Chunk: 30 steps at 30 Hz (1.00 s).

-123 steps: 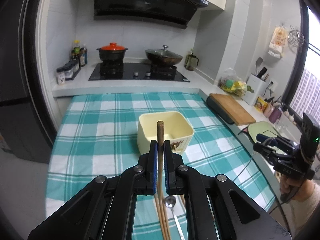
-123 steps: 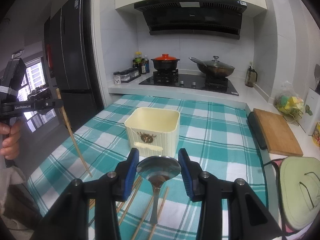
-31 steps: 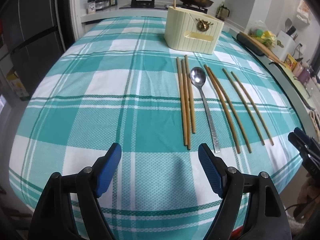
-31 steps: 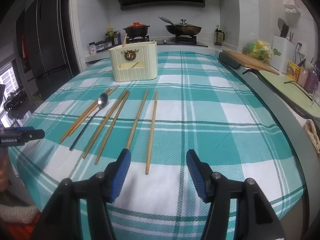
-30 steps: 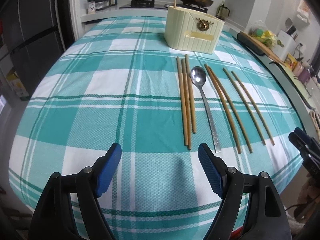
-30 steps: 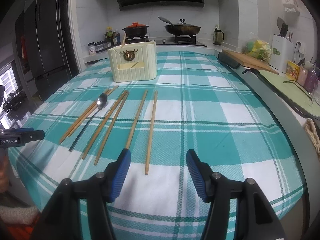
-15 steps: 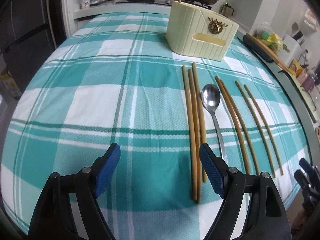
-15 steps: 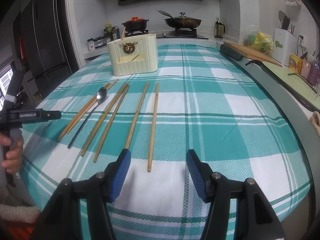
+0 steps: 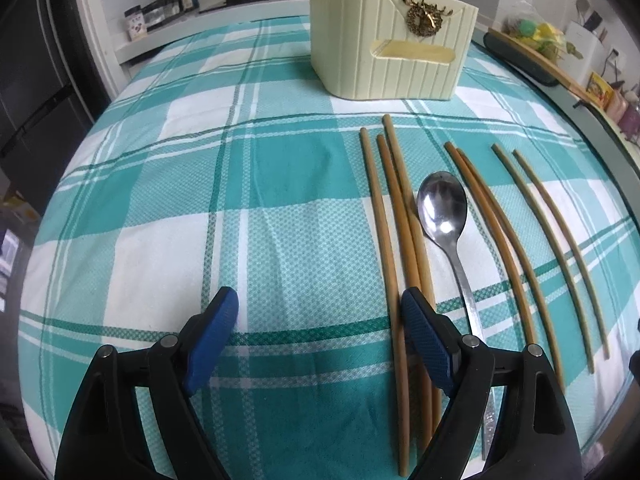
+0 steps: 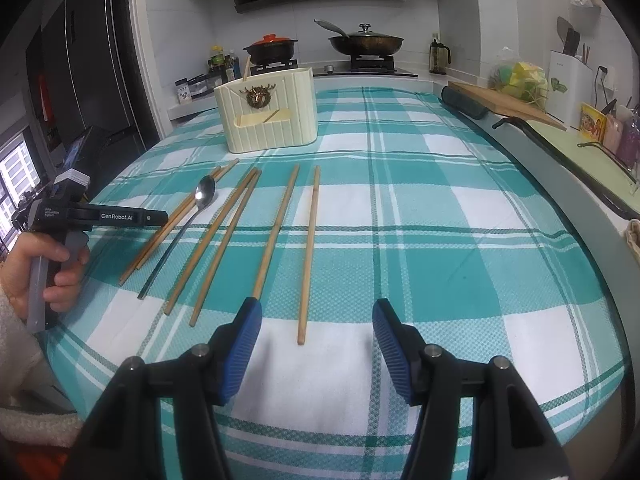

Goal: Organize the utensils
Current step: 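Grasp a wooden chopstick with the left gripper while the right gripper grasps another chopstick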

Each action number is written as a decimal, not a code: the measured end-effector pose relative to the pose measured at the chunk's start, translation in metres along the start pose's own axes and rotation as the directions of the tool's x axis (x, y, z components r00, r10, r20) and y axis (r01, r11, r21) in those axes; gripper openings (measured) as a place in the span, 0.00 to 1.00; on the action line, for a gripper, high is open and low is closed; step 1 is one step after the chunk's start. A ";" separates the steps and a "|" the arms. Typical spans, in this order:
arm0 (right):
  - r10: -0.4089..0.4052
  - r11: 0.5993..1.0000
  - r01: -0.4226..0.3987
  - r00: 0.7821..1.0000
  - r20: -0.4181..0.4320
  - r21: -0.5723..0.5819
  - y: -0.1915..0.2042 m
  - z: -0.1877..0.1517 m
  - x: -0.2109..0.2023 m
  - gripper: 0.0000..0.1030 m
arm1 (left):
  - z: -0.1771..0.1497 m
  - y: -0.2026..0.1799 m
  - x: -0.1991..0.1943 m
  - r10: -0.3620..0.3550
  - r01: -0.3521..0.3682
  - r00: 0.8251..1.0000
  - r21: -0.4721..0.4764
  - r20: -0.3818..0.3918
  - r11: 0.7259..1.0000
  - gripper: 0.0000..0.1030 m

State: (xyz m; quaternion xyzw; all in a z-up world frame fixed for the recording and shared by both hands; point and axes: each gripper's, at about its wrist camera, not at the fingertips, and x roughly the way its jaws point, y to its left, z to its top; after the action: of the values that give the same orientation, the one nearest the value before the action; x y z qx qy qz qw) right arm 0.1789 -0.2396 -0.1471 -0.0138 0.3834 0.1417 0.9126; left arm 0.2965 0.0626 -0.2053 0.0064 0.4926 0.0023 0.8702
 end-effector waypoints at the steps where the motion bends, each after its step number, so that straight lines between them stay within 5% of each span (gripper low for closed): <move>1: 0.002 1.000 -0.002 1.000 -0.003 -0.001 0.000 0.000 0.001 0.57 | 0.000 -0.002 0.001 0.010 -0.010 1.000 0.011 0.006 1.000 0.84; 7: 0.001 1.000 -0.001 1.000 -0.016 -0.007 -0.002 0.005 0.004 0.57 | 0.007 -0.002 0.004 -0.013 0.014 1.000 0.006 -0.006 1.000 0.77; 12: -0.019 1.000 0.018 0.996 -0.085 -0.023 -0.013 0.026 0.026 0.57 | 0.008 -0.011 0.000 -0.021 0.021 1.000 0.034 0.012 0.999 0.46; 18: 0.041 0.996 -0.052 0.990 -0.138 -0.070 -0.002 0.045 0.057 0.33 | 0.000 -0.021 -0.006 0.016 -0.017 0.999 0.020 0.042 1.000 0.07; 24: -0.016 0.991 -0.008 0.985 -0.170 -0.136 0.010 0.041 0.084 0.07 | -0.018 -0.010 -0.017 0.106 -0.101 0.994 -0.098 0.041 0.990 0.05; 30: -0.152 0.988 0.149 0.977 -0.149 -0.033 -0.017 0.032 0.070 0.06 | -0.041 0.013 -0.032 0.081 -0.073 0.996 -0.199 0.029 0.977 0.06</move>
State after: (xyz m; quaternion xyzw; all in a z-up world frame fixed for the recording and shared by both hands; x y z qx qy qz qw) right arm 0.2524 -0.2343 -0.1747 -0.0633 0.4477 0.0750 0.8888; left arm 0.2446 0.0760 -0.1991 -0.0609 0.4732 0.0848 0.8748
